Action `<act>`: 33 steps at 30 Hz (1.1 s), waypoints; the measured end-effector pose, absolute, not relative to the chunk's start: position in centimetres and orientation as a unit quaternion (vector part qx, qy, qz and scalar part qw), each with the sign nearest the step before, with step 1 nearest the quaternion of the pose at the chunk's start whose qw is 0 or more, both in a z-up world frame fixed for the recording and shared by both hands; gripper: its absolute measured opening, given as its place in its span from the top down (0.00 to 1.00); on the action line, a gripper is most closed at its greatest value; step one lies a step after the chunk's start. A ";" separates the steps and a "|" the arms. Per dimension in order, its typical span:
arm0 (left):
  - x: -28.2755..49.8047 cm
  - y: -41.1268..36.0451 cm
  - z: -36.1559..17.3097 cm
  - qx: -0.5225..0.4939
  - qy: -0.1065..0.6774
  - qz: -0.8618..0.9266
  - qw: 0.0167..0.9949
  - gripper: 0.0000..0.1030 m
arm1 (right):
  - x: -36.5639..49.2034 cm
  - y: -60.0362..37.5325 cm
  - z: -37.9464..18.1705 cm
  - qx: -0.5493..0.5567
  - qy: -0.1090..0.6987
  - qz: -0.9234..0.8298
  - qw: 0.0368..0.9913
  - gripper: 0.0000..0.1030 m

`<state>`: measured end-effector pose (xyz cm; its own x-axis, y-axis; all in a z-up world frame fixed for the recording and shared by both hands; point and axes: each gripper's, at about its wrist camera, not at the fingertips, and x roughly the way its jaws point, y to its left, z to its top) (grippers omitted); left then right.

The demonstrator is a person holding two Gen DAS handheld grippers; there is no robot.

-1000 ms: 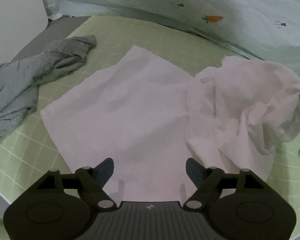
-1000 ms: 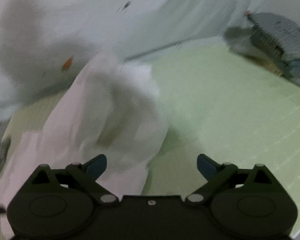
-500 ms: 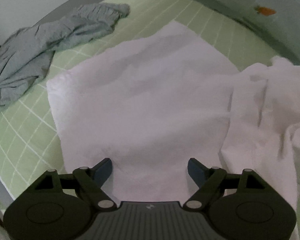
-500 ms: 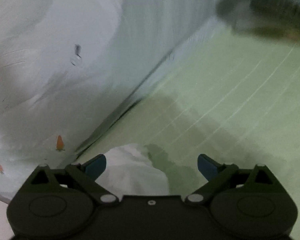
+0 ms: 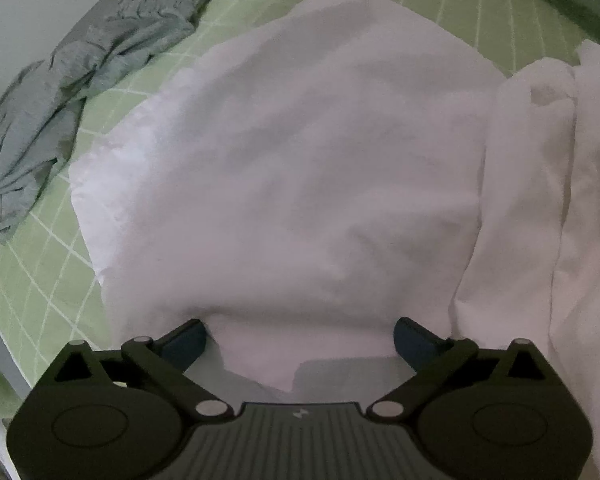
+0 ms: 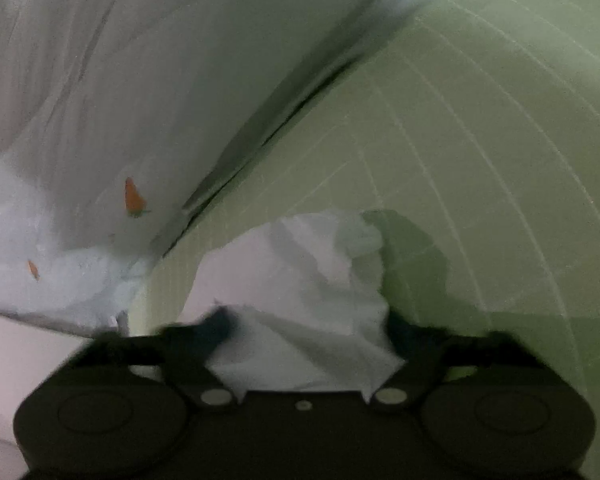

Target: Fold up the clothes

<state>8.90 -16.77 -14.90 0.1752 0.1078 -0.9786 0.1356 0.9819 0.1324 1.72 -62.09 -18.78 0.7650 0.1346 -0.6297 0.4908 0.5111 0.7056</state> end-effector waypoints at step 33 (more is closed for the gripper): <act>9.3 -11.5 -11.9 -0.020 0.592 0.043 0.805 0.02 | -16.7 -59.7 -9.5 0.238 0.320 -0.414 0.818 0.19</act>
<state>9.29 -11.55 -11.87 0.2963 0.0453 -0.9540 -0.0916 0.9956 0.0188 -16.69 -59.72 -9.51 0.4525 -0.5249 -0.7210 0.8293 0.5449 0.1237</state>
